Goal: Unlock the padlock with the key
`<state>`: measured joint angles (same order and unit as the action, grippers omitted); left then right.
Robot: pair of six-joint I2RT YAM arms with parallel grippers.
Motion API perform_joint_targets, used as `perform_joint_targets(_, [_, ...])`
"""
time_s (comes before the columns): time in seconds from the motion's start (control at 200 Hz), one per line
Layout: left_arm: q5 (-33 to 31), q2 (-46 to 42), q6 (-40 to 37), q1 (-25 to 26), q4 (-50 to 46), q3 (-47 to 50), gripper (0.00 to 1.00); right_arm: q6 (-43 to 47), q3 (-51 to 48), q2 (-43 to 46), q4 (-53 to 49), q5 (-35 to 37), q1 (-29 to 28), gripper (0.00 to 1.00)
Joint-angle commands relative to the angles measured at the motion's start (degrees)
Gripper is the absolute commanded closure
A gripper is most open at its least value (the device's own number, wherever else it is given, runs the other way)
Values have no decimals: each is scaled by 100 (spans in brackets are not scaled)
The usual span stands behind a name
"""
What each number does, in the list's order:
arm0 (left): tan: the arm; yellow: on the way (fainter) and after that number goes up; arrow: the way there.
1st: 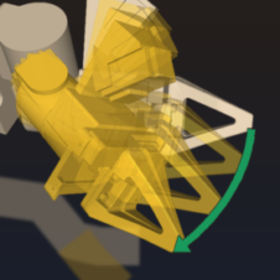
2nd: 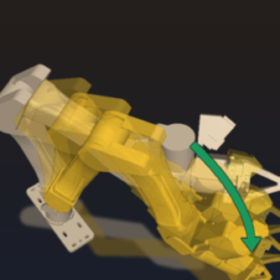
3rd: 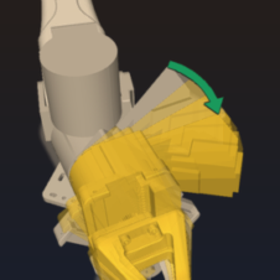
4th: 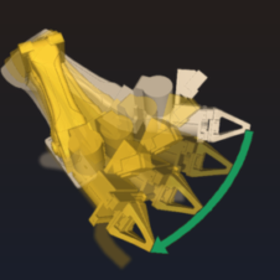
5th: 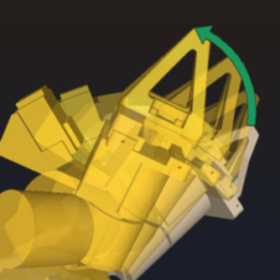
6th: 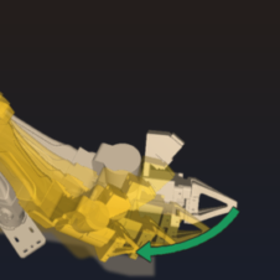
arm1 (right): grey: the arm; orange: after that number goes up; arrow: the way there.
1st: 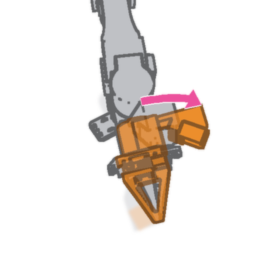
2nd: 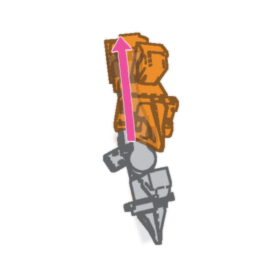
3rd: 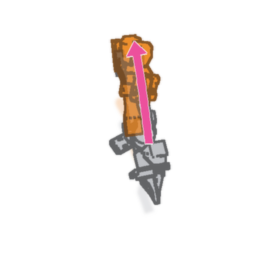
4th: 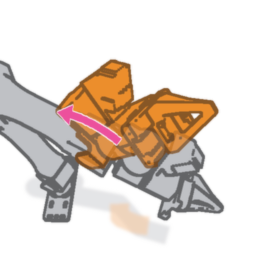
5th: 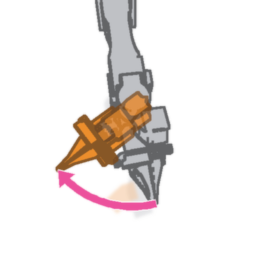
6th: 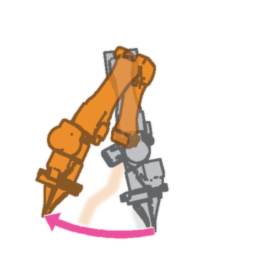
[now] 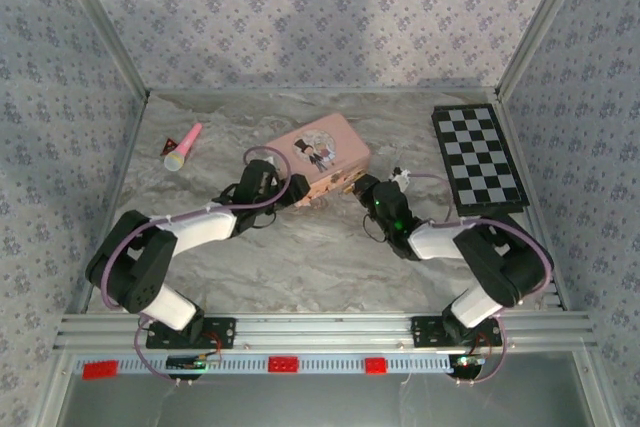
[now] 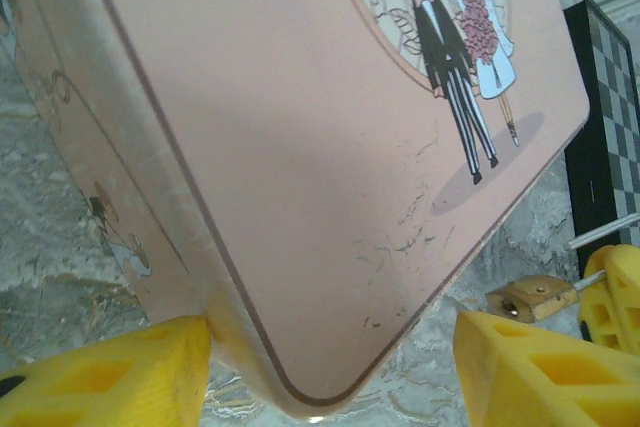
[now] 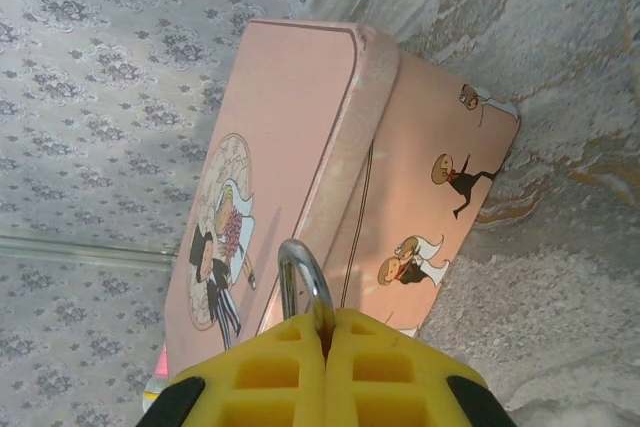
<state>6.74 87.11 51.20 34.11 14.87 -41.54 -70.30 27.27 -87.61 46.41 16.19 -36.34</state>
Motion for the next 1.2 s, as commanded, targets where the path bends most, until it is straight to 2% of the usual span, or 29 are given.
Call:
perform_joint_targets(0.0, [93,-174,-395,-67,-262,-166,34,385,-182,291,-409,140,111,100])
perform_joint_targets(0.225, [172,-800,-748,-292,-307,263,32,1207,-92,1113,-1702,-20,68,100])
perform_joint_targets(0.32, [717,-1167,-1041,-499,179,703,32,1670,-55,1516,-2274,-289,124,100])
perform_joint_targets(0.37, [811,-1389,-1213,-595,160,870,30,2008,-46,1686,-2621,-759,188,100])
perform_joint_targets(0.55, [337,-2875,-2034,-626,-723,1480,28,2810,162,2524,-4276,-1252,283,100])
perform_joint_targets(0.695, [1,-4301,-2316,-684,-1493,2029,26,3353,481,2908,-5529,-1672,270,100])
perform_joint_targets(0.8, [1,-4909,-2438,-729,-1681,2426,25,3386,541,2964,-6042,-1832,243,100])
perform_joint_targets(0.97, [-58,-5292,-2525,-757,-2174,2462,25,3385,521,2783,-6428,-1745,166,100])
perform_joint_targets(1.199, [-41,-5644,-2545,-758,-1936,2722,25,3212,540,2148,-6367,-1671,22,100])
